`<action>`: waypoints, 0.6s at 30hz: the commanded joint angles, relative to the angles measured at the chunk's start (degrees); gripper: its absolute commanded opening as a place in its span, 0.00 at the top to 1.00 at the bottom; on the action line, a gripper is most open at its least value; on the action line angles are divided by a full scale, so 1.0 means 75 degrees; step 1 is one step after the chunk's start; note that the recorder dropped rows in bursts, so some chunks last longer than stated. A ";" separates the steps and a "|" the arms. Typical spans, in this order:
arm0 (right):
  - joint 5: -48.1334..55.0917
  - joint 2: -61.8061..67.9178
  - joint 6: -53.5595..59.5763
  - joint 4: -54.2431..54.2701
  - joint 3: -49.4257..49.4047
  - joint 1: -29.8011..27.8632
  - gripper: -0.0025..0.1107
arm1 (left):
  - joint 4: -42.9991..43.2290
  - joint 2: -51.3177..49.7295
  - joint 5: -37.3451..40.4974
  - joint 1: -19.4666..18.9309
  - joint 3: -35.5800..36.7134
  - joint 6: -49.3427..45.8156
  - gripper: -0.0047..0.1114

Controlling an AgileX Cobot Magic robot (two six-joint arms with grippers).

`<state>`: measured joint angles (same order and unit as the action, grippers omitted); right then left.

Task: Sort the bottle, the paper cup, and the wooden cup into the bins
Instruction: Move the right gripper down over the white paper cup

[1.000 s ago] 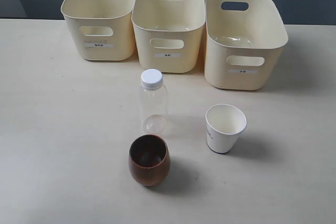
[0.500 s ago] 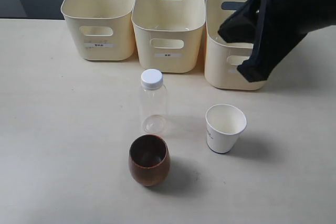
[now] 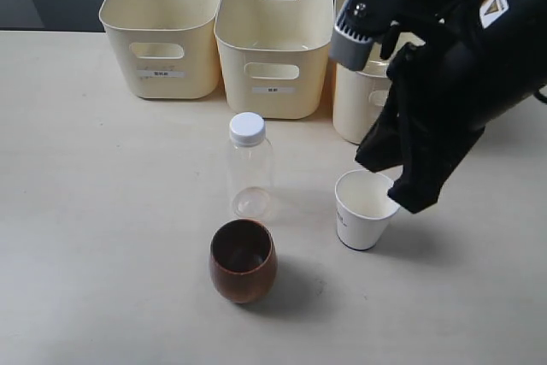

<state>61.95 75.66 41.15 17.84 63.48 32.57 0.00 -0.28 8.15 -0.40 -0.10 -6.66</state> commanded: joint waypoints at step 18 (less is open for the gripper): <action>-0.0041 0.2032 0.0030 -0.0446 0.0060 0.0020 0.98 | 0.0000 0.0038 -0.0053 -0.0004 0.0014 0.0013 0.96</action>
<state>62.18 90.64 41.15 15.62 63.48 32.57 0.00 -0.28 8.15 -0.40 -0.10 -6.66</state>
